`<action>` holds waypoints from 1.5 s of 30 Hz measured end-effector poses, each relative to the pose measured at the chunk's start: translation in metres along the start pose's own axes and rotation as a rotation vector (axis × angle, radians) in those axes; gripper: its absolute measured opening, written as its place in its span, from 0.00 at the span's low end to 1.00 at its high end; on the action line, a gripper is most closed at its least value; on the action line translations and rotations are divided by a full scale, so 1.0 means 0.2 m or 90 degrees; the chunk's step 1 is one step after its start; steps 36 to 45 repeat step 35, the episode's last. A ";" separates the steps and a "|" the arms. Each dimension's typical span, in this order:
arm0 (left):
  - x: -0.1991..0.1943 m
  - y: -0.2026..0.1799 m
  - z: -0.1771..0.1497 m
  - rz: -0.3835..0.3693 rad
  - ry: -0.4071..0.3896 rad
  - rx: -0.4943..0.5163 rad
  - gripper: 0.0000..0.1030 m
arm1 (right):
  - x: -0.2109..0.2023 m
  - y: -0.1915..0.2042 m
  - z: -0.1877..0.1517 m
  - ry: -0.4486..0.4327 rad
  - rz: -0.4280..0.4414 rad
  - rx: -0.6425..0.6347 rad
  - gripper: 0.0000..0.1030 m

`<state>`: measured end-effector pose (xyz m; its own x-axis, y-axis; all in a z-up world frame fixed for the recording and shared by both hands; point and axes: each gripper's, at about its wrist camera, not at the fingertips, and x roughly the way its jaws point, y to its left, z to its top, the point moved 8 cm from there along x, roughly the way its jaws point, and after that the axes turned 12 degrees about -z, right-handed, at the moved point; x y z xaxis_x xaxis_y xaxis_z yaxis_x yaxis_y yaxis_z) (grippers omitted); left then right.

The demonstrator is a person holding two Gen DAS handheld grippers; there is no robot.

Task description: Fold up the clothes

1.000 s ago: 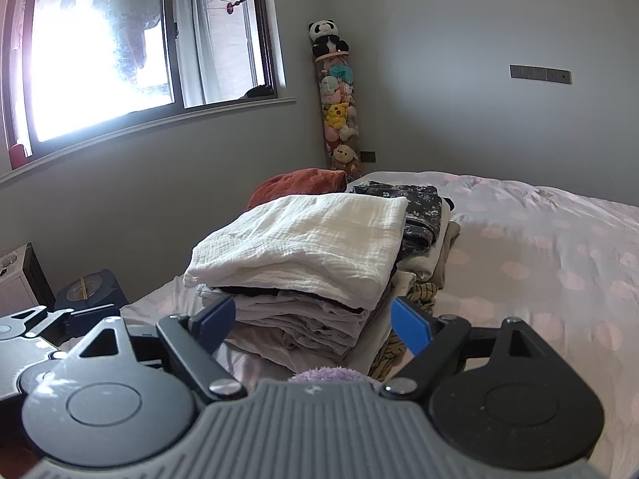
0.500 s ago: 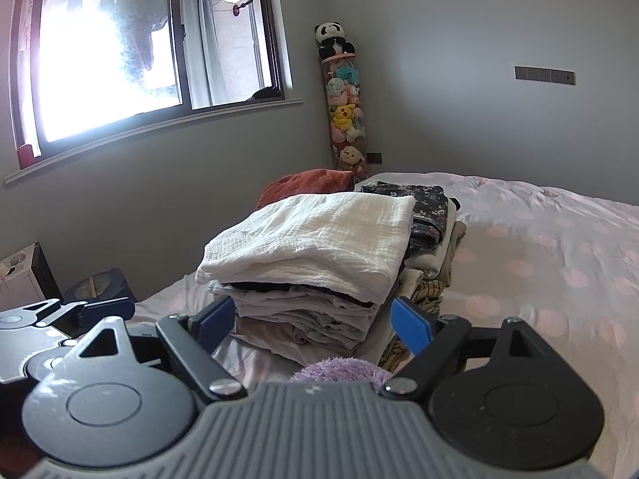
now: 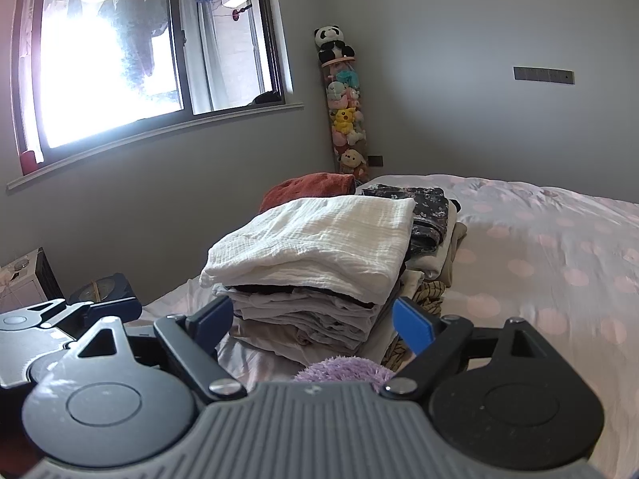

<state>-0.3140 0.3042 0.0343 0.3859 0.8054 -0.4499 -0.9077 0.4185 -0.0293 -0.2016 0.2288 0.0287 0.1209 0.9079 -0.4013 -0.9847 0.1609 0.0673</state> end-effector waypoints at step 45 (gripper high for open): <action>0.01 -0.01 -0.02 -0.011 0.009 0.001 0.75 | 0.00 0.01 -0.02 0.011 0.017 0.009 0.88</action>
